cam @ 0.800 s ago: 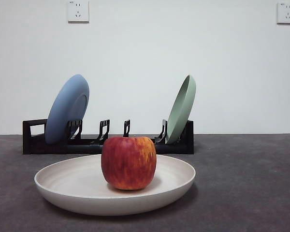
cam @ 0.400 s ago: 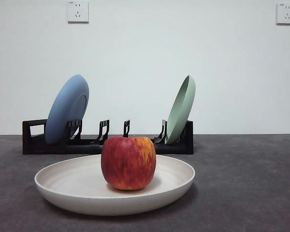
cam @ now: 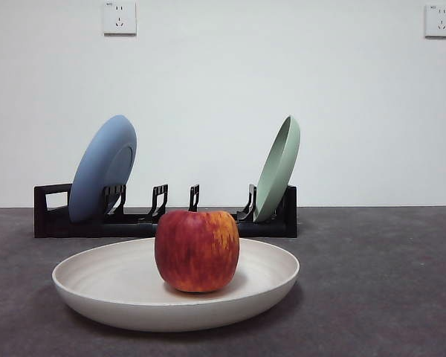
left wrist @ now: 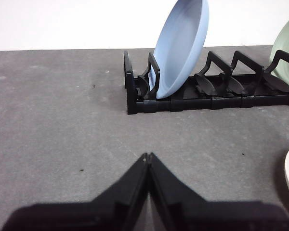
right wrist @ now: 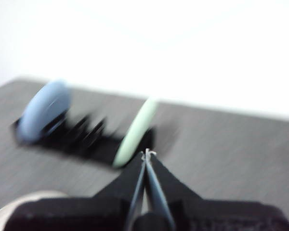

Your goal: Take the yellow plate from the plate rack,put the plate on the table,take the apple from the table,put the apple in the plate

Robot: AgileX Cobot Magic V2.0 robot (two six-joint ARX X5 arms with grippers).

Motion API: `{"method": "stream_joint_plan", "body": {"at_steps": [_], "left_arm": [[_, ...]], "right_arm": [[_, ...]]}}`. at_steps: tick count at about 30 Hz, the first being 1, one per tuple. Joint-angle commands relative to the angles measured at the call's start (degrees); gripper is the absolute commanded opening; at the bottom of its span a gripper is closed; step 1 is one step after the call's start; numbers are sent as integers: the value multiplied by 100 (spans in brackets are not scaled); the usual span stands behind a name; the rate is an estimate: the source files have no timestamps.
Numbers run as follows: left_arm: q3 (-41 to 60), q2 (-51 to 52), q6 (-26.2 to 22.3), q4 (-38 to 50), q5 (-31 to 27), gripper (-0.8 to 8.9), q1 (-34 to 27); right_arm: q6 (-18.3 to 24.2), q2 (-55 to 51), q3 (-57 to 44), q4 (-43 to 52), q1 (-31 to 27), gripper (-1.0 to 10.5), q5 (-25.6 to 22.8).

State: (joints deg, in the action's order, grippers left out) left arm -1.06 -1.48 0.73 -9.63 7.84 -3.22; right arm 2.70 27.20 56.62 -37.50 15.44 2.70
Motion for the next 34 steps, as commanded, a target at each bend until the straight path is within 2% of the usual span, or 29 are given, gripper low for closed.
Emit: {"method": "stream_joint_plan", "body": {"at_steps": [1, 4, 9, 16, 24, 34], "left_arm": [[61, -22, 57, 46, 0, -3, -22], [61, -33, 55, 46, 0, -3, -22], [61, -42, 57, 46, 0, -3, -22], [61, -42, 55, 46, 2, -3, -22], [61, -42, 55, 46, 2, -3, -22], [61, -42, 55, 48, 2, -3, -22]], "right_arm": [[249, -592, -1095, 772, -474, 2, 33], [238, -1185, -2221, 1572, -831, 2, 31], [166, -1827, -3718, 2638, -1082, 2, 33], [136, -2516, -5005, 2894, -1139, 2, 26], [50, -2675, -5584, 2870, -1139, 2, 11], [-13, -2675, -5580, 2719, -1139, 2, 13]]}}
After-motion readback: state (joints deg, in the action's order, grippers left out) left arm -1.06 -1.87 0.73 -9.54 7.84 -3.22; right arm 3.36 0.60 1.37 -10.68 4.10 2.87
